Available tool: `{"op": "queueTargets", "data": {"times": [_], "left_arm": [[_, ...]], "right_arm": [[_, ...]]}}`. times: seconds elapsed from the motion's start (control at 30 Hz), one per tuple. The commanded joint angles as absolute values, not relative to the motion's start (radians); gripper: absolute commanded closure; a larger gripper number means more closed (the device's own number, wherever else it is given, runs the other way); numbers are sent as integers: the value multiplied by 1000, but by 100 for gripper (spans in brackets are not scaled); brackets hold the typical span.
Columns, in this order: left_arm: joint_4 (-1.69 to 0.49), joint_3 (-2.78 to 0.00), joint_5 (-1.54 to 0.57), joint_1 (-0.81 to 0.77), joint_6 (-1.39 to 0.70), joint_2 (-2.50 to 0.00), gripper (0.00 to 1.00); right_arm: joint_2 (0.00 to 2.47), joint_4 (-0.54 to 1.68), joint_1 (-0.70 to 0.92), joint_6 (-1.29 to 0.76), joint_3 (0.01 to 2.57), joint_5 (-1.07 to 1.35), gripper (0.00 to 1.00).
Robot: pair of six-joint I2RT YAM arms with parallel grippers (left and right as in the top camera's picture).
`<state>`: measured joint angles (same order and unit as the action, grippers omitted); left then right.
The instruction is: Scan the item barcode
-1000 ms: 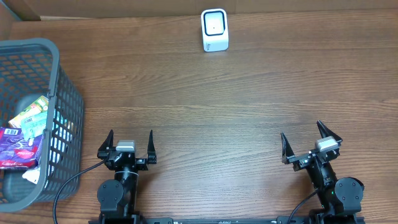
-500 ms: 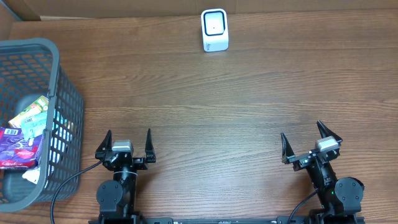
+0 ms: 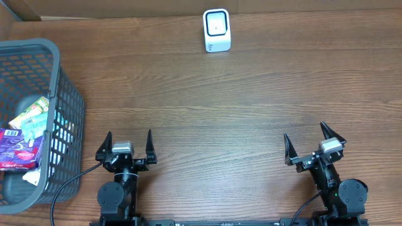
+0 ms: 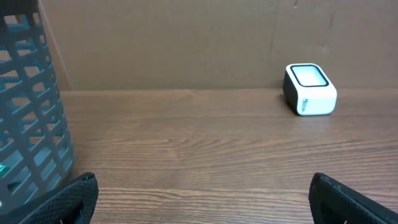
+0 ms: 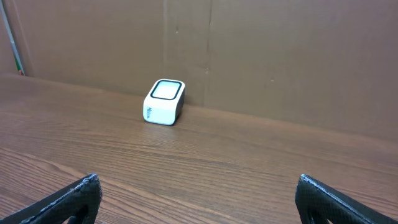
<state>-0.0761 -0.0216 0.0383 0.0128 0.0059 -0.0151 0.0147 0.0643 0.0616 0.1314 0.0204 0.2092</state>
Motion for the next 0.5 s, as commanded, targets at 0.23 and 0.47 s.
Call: {"op": "queueTargets", "data": {"times": [0.23, 0.47], "left_arm": [[-83, -177, 90, 8, -25, -75, 0], [-173, -483, 87, 8, -23, -343, 0]], "right_arm": [[31, 63, 66, 75, 168, 225, 0], [176, 113, 66, 75, 355, 319, 0]]}}
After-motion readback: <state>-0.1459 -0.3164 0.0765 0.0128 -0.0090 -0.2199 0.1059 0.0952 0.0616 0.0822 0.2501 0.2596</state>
